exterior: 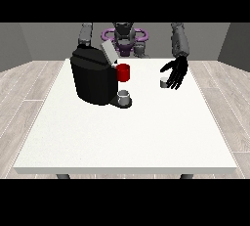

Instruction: Insert the coffee pod into the coffee machine and close the lid

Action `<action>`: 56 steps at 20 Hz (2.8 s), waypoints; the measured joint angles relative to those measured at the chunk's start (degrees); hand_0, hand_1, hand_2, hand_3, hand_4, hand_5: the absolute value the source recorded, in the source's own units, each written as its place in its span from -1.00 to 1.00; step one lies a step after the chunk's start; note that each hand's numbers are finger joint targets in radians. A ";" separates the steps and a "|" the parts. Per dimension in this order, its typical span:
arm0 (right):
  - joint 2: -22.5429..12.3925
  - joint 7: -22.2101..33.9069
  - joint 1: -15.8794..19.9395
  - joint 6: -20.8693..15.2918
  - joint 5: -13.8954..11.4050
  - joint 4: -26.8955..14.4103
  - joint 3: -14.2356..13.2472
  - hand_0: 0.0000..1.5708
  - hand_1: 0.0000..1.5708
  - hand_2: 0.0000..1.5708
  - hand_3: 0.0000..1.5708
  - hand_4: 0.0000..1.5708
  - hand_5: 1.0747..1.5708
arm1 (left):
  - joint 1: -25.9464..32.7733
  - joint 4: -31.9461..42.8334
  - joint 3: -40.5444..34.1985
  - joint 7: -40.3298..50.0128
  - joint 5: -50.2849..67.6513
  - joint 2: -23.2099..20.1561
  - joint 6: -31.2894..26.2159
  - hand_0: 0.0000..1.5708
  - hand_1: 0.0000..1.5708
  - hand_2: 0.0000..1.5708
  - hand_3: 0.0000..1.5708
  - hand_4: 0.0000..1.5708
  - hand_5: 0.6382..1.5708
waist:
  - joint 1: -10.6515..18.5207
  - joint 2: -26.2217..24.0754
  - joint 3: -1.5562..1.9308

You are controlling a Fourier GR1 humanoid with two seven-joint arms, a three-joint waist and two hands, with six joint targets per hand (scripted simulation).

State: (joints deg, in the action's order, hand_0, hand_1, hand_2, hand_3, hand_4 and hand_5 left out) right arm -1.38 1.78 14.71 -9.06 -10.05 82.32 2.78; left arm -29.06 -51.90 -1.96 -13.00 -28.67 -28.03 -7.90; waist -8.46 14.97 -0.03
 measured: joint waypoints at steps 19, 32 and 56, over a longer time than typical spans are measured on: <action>0.17 -2.41 -0.38 1.24 0.87 -5.21 -0.54 -1.00 -1.00 -1.00 -1.00 -1.00 1.00 | -4.90 11.38 7.56 -1.67 -17.81 -0.13 6.02 0.01 0.01 0.25 0.10 -0.49 1.00 | -1.69 -1.34 0.09; -0.60 -2.14 0.22 -1.78 -2.11 -9.55 -1.91 -1.00 -1.00 -1.00 -1.00 -1.00 1.00 | -10.45 14.15 4.31 -6.08 -16.48 3.58 2.76 0.84 0.84 0.82 0.72 -0.33 1.00 | 0.29 -4.12 0.03; -0.80 -3.11 1.41 -0.61 -0.10 -11.90 -3.94 -1.00 -1.00 -1.00 -1.00 -1.00 1.00 | -27.51 9.12 -0.74 7.20 -12.61 7.76 -15.91 0.53 0.53 0.58 0.60 -0.37 1.00 | -2.75 -11.16 0.04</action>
State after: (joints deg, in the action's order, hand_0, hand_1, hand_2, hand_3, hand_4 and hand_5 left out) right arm -2.18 -1.33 16.12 -9.67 -10.15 70.41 -1.16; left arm -56.57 -42.78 -2.70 -5.80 -41.28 -20.27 -23.82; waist -11.20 3.80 0.01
